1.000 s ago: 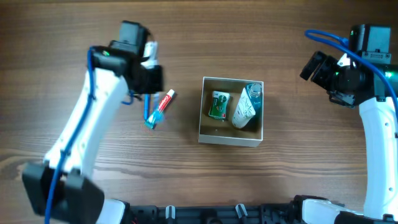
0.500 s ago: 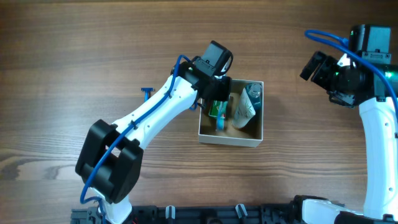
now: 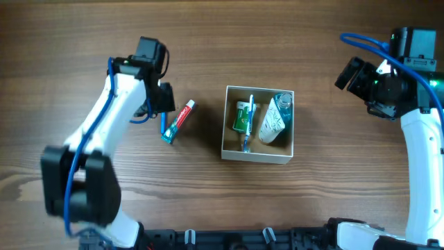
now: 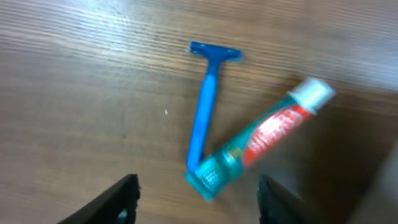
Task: Pack container
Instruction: 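Grasp the blue razor with the left gripper, then place the razor into the box with the left gripper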
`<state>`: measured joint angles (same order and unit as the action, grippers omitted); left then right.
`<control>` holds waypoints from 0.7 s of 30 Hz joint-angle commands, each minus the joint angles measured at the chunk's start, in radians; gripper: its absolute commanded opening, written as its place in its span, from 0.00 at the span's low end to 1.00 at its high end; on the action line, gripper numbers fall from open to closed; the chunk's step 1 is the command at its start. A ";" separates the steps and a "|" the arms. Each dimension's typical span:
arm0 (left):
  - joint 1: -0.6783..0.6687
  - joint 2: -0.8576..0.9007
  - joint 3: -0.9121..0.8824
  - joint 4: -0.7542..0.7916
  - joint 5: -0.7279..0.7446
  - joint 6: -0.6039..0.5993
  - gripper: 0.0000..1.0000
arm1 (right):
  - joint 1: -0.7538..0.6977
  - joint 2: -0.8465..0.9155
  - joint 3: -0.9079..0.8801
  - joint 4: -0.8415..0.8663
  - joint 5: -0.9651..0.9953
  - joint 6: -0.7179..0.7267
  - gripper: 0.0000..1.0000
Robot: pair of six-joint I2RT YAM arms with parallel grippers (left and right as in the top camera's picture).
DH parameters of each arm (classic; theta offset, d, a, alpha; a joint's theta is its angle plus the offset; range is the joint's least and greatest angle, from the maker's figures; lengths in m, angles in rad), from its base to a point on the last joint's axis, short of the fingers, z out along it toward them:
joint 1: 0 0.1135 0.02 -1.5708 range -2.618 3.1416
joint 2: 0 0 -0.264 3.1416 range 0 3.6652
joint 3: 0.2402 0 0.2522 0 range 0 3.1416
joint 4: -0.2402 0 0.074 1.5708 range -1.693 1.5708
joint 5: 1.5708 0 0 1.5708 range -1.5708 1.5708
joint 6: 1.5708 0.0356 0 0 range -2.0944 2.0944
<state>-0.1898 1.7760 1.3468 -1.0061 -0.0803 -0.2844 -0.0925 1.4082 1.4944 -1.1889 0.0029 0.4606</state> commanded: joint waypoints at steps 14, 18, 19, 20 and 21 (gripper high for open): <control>0.053 0.225 0.073 -0.024 0.106 0.202 0.04 | -0.003 0.002 0.004 0.003 -0.001 0.013 0.99; -0.014 0.094 0.259 -0.176 0.183 0.198 0.04 | -0.003 0.002 0.004 0.003 -0.001 0.013 1.00; -0.053 0.052 0.278 -0.169 0.232 0.198 0.04 | -0.003 0.002 0.004 0.003 -0.001 0.013 1.00; -0.101 0.016 0.278 -0.140 0.260 0.191 0.04 | -0.003 0.002 0.004 0.003 -0.001 0.013 1.00; -0.152 -0.004 0.278 -0.113 0.259 0.155 0.04 | -0.003 0.002 0.004 0.003 -0.001 0.013 1.00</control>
<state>-0.2230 1.8740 1.5944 -1.1557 0.0772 -0.0906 -0.0925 1.4082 1.4944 -1.1885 0.0029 0.4606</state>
